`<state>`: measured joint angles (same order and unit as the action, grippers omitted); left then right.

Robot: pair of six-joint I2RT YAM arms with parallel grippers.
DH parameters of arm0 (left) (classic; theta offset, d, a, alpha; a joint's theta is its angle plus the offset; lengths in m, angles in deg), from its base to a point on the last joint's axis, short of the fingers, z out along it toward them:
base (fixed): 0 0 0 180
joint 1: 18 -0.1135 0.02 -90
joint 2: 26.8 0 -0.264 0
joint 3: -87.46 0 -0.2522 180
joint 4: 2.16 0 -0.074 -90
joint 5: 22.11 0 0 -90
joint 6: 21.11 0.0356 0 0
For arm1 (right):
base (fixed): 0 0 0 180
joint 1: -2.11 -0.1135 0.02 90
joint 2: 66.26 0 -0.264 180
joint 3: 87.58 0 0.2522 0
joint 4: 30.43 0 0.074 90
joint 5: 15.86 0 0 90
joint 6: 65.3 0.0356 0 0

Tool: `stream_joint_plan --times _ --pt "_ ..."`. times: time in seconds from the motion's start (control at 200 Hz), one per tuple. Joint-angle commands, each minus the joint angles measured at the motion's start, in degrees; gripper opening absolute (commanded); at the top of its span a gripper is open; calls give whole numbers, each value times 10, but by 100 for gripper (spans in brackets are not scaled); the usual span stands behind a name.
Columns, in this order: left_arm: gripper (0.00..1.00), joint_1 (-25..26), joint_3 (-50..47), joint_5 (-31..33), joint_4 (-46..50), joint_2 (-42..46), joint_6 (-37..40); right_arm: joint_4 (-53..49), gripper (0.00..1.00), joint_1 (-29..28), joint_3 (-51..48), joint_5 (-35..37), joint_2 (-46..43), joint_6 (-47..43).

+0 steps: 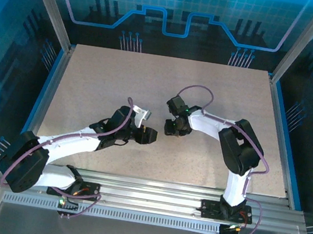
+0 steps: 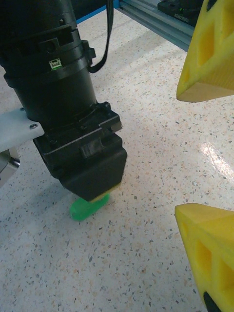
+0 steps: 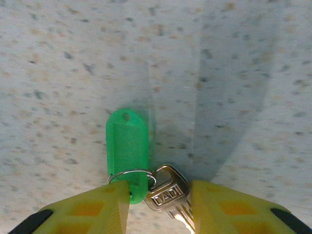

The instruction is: Remove the keys from the keyring

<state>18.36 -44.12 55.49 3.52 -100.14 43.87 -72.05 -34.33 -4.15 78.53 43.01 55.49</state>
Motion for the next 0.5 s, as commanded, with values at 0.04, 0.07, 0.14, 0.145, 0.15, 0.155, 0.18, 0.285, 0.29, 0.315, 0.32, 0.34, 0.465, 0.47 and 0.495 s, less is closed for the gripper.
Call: stream_joint_plan --times 0.04,0.07,0.14,0.145,0.15,0.155,0.18,0.285,0.29,0.315,0.32,0.34,0.465,0.47,0.495 --pt "58 -5 -12 -1 -9 18 -5 45 39 -21 1 -51 14 62" --pt "58 -5 -11 -1 -9 18 -6 49 39 -21 1 -59 13 67" --pt "58 -5 -12 -1 -9 18 -5 75 39 -19 -5 -89 6 77" --pt "58 -5 -12 -1 -9 18 -5 78 39 -19 -7 -93 6 78" --pt "58 -5 -13 0 -10 18 -5 81 39 -19 -8 -97 6 80" --pt "58 -5 -13 -1 -10 18 -5 84 39 -18 -9 -101 5 82" --pt "58 -5 -13 -1 -11 18 -6 95 39 -18 -14 -114 2 90" --pt "58 -5 -12 0 -10 18 -6 85 40 -21 -7 -106 -6 87" --pt "58 -5 -13 -1 -10 18 -6 85 40 -21 -6 -105 -7 86" --pt "58 -5 -13 -1 -10 19 -6 82 40 -21 -7 -101 -11 81" --pt "58 -5 -13 -1 -9 19 -6 81 40 -21 -7 -100 -12 81" --pt "58 -5 -12 -1 -9 20 -6 79 40 -20 -8 -96 -17 77" --pt "58 -6 -12 1 -2 26 -3 45 42 -18 -1 -57 -44 10" --pt "58 -6 -12 1 -3 27 -2 44 43 -18 0 -56 -45 6" --pt "58 -6 -12 3 -2 28 -2 41 43 -18 -1 -47 -50 -18"
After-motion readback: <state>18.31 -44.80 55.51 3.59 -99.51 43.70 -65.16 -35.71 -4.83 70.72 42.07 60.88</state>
